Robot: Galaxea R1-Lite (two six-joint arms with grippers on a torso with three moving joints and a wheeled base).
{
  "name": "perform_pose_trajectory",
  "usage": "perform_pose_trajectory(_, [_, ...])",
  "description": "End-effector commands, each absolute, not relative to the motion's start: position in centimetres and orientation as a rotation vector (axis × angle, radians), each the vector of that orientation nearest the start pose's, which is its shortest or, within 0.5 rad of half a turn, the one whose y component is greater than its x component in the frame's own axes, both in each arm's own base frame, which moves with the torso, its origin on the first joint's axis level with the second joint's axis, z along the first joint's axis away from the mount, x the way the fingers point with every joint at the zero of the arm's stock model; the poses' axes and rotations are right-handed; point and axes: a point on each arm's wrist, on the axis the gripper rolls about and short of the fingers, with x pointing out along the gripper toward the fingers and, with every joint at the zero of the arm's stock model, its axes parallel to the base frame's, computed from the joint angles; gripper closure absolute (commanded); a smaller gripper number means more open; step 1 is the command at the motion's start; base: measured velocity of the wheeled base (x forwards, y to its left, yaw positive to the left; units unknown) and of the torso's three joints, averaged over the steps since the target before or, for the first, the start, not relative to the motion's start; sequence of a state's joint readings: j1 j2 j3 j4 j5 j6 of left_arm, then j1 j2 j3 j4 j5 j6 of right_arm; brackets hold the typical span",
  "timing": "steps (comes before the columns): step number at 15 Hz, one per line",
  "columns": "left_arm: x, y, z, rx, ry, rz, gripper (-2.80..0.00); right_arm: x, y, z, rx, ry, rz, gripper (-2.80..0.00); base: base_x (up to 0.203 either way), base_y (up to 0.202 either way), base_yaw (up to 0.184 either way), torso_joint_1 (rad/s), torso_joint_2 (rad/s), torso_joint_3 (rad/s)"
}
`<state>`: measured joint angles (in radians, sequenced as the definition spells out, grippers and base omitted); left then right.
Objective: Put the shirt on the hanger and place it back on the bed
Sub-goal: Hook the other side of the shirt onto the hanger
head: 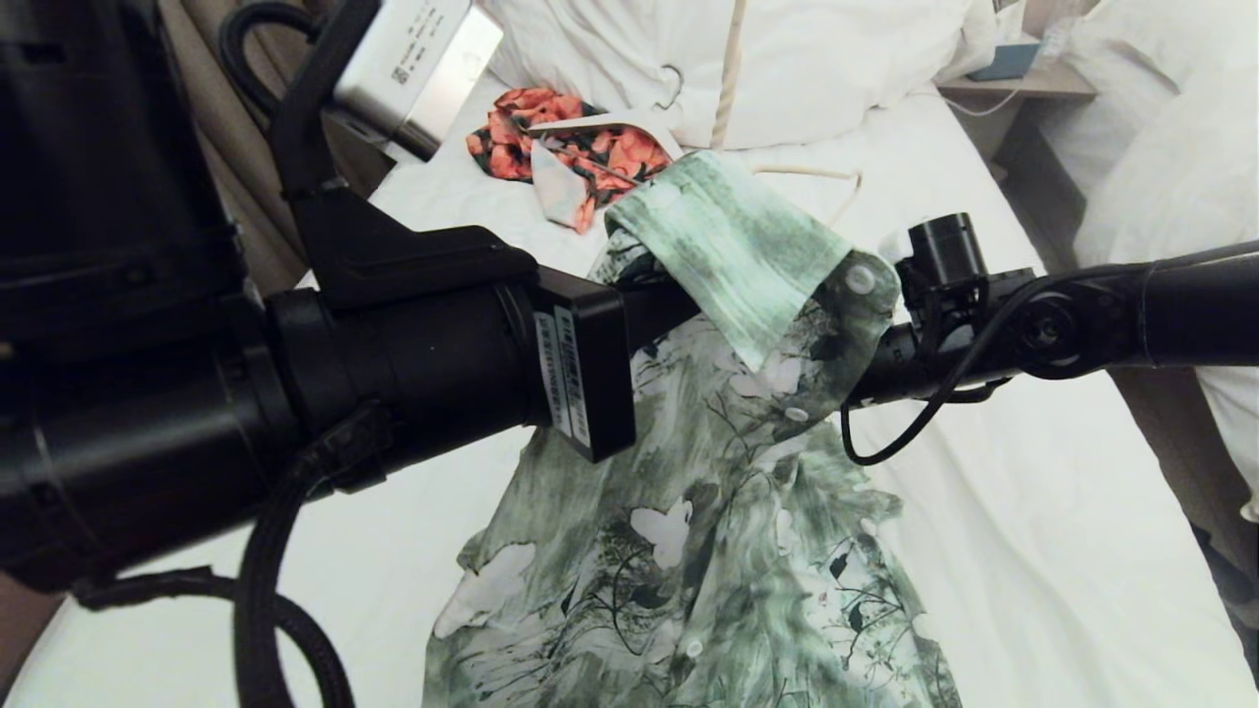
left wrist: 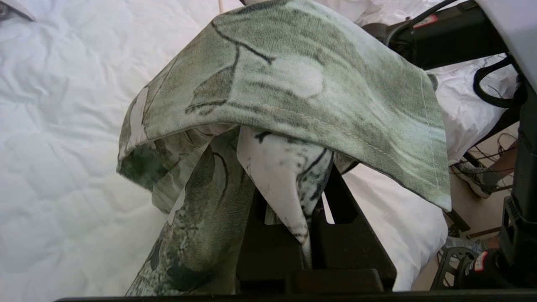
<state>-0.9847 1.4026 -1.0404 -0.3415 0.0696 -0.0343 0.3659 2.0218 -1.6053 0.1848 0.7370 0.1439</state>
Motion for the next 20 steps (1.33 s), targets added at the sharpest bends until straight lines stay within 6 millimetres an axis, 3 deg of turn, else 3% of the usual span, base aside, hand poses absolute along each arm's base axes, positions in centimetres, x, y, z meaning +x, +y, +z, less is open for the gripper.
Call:
perform_pose_trajectory(1, [13.6,-20.2,30.1,-0.020,0.038,-0.914,0.00,36.7,15.2,22.1,0.251,0.681,1.017,0.00,0.000,0.000,0.000,0.000,0.00,0.000])
perform_pose_trajectory(5, [13.8,-20.7,29.6,-0.009,0.056,-0.918,0.00,36.7,12.6,23.6,0.349,0.681,0.921,0.00,0.000,0.000,0.000,0.000,0.00,0.000])
perform_pose_trajectory(9, [14.8,-22.4,27.9,0.015,0.122,-0.920,0.00,37.1,10.0,23.9,0.413,0.680,0.816,0.00,0.000,0.000,0.000,0.000,0.00,0.000])
perform_pose_trajectory(13, [15.0,-23.0,27.4,0.020,0.141,-0.922,0.00,37.6,7.7,24.0,0.436,0.664,0.757,0.00,0.000,0.000,0.000,0.000,0.00,0.000])
perform_pose_trajectory(20, [14.6,-23.7,26.4,0.050,0.213,-0.941,0.00,37.8,5.8,24.8,0.439,0.623,0.709,0.00,0.000,0.000,0.000,0.000,0.00,0.000])
